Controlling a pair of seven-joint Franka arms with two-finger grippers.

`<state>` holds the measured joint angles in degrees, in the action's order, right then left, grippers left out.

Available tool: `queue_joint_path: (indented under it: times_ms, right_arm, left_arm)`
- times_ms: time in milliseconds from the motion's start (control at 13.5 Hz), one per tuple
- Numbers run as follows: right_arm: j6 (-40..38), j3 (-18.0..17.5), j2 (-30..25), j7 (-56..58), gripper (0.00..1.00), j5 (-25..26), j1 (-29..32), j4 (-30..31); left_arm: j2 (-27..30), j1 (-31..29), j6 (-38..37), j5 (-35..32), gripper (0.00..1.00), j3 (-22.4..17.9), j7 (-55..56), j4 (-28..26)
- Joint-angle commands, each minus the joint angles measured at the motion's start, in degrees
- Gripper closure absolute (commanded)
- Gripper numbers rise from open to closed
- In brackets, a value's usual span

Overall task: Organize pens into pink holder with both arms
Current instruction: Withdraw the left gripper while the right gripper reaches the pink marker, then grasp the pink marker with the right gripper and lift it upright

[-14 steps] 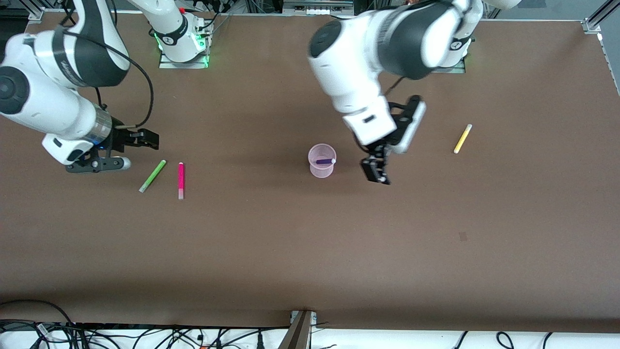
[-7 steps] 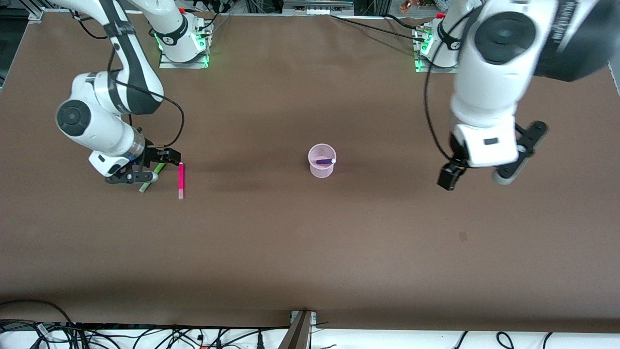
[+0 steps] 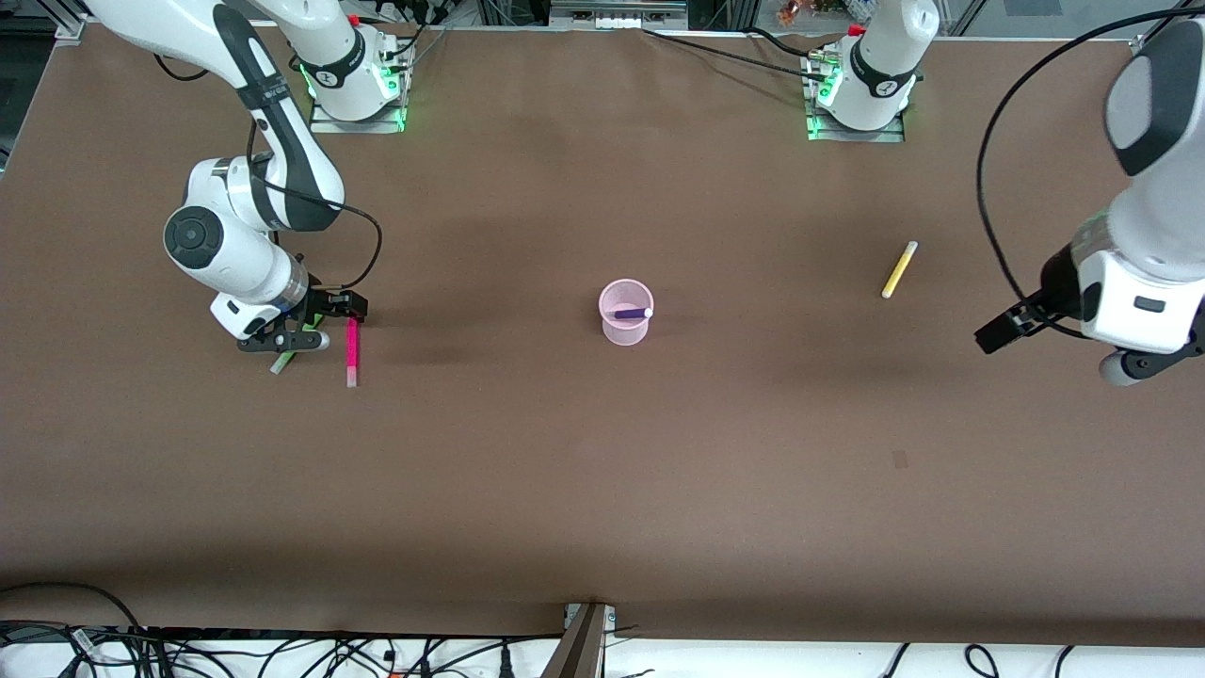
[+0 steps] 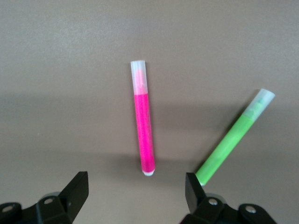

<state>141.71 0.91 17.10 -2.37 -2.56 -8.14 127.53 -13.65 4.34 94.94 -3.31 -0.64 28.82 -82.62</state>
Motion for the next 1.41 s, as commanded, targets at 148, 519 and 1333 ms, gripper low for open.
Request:
queue_joint_path:
  times_ms: [148, 519, 1333]
  right_arm:
    - [11.29, -0.12, 5.4, 0.26, 0.17, -1.05, 0.31, 2.37]
    - [11.49, -0.12, 5.4, 0.26, 0.47, -1.05, 0.4, 2.81]
    - [8.77, -0.21, 4.44, 0.09, 1.0, -6.21, 0.49, 3.26]
  left_arm:
    - [4.42, -3.45, 1.47, 1.64, 0.0, 0.9, -17.9, -7.73]
    - [11.62, -3.11, 11.04, 6.64, 0.0, 0.29, -21.79, -18.44]
    - [11.1, 2.25, 6.22, 5.59, 0.0, -3.58, -27.4, -12.92]
